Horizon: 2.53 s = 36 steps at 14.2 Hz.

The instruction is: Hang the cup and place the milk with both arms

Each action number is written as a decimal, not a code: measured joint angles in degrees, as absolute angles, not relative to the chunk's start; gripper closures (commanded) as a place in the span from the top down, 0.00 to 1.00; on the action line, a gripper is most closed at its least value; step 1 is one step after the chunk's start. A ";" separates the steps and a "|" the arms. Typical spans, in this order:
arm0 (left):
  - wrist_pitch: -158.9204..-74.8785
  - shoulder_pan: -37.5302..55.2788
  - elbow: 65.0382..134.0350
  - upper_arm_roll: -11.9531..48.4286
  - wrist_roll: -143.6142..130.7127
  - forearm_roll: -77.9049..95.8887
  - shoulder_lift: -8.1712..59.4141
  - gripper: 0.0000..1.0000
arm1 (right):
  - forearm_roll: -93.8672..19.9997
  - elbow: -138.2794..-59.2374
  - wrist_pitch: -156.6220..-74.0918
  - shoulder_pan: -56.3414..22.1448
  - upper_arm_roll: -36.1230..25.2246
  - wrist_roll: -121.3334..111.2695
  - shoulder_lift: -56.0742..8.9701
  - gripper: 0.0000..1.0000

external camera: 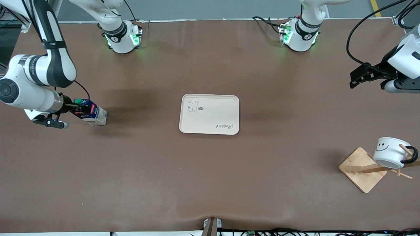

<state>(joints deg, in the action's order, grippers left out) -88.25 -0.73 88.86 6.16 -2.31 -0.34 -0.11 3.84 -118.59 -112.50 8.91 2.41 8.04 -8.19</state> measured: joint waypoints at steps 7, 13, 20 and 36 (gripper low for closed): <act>-87.55 -0.80 88.38 5.96 -2.31 -0.35 -0.26 1.00 | 3.80 -91.31 -91.91 7.11 3.73 5.31 -11.34 1.00; -85.03 -1.01 88.18 5.60 -2.25 -0.34 -1.03 1.00 | 3.76 -75.37 -90.61 5.73 3.90 4.16 -12.94 1.00; -82.98 -3.59 91.13 5.58 -0.12 -0.35 -5.95 1.00 | 0.61 -77.92 -81.85 6.95 3.34 -5.71 -7.52 1.00; -83.47 -3.50 92.31 8.43 -0.14 -0.26 -6.98 1.00 | -0.29 -89.07 -82.10 6.49 3.29 0.50 6.41 1.00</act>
